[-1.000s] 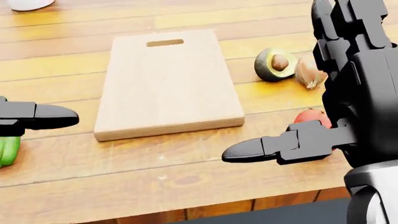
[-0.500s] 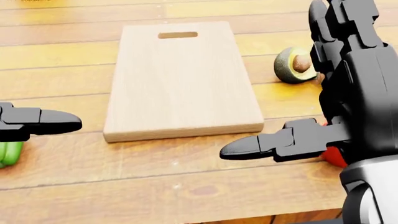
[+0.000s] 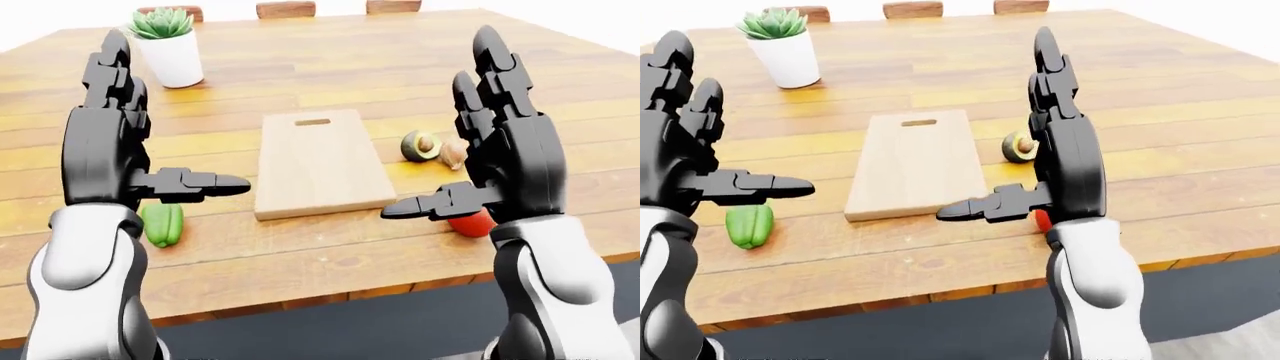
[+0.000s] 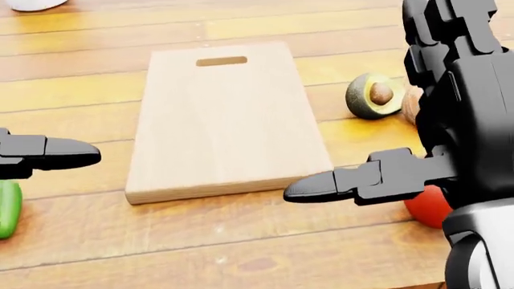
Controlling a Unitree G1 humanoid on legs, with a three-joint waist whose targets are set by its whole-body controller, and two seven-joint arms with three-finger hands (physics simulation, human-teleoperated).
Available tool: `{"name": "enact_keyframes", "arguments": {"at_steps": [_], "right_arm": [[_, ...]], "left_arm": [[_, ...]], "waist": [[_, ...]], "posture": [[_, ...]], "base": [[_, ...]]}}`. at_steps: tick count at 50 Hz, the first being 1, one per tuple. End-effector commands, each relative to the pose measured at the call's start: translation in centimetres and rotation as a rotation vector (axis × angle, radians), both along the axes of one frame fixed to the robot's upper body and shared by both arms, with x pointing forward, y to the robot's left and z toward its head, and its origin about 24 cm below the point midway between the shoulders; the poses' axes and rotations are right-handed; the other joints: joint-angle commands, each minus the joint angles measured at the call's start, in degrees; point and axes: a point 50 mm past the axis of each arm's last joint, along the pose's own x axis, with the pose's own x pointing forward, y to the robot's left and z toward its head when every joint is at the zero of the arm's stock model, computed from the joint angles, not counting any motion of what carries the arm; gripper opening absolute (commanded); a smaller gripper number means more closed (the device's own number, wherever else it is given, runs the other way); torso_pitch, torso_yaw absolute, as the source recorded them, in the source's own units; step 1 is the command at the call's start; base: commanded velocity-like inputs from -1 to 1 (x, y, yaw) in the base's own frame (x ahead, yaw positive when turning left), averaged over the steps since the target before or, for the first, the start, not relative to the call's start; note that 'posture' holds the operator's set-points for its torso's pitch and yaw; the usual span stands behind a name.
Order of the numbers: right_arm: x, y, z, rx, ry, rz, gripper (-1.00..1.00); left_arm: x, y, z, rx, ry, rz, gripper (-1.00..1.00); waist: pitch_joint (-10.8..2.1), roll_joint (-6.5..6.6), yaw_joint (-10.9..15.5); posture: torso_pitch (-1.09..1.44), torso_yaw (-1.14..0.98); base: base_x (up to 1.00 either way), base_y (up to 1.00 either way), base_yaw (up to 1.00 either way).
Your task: Place the avocado, onion, tomato and bell pepper on the cutting board.
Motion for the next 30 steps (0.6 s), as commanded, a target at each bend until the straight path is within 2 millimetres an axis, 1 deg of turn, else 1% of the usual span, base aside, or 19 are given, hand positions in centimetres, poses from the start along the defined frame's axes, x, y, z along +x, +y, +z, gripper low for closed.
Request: {"name": "enact_keyframes", "arguments": {"at_steps": [1, 3, 7, 17, 23, 26, 30], "right_arm": [[-0.4, -0.2, 0.8, 0.001, -0.050, -0.016, 1.00], [-0.3, -0.4, 0.6, -0.003, -0.043, -0.028, 1.00], [-0.2, -0.4, 0.7, -0.001, -0.050, -0.033, 1.00], [-0.2, -0.4, 0.6, -0.002, -0.049, -0.035, 1.00], [-0.2, -0.4, 0.4, -0.002, -0.045, -0.031, 1.00], [-0.3, -0.6, 0.2, -0.002, -0.041, -0.035, 1.00], [-0.3, -0.5, 0.2, -0.006, -0.043, -0.032, 1.00]], "left_arm": [[-0.3, 0.2, 0.6, 0.000, -0.044, 0.011, 1.00], [-0.4, 0.4, 0.6, -0.019, -0.042, 0.018, 1.00], [-0.5, 0.6, 0.2, -0.004, -0.021, 0.040, 1.00], [-1.0, 0.7, 0.4, 0.014, -0.016, 0.050, 1.00], [-1.3, 1.4, -0.3, 0.064, 0.025, 0.091, 1.00], [-1.0, 2.0, -1.0, 0.123, 0.059, 0.133, 1.00], [-0.7, 2.6, -1.6, 0.138, 0.076, 0.163, 1.00]], "waist": [[-1.15, -0.03, -0.2], [-1.26, -0.30, -0.3], [-1.10, -0.70, -0.3], [-0.87, -0.94, 0.0], [-0.71, -0.87, 0.1], [-0.65, -0.81, 0.1], [-0.72, -0.83, 0.2]], "posture": [[0.00, 0.00], [0.00, 0.00], [0.00, 0.00], [0.00, 0.00], [0.00, 0.00], [0.00, 0.00], [0.00, 0.00]], "base": [[0.00, 0.00, 0.00], [0.00, 0.00, 0.00], [0.00, 0.00, 0.00], [0.00, 0.00, 0.00], [0.00, 0.00, 0.00], [0.00, 0.00, 0.00], [0.00, 0.00, 0.00]]}}
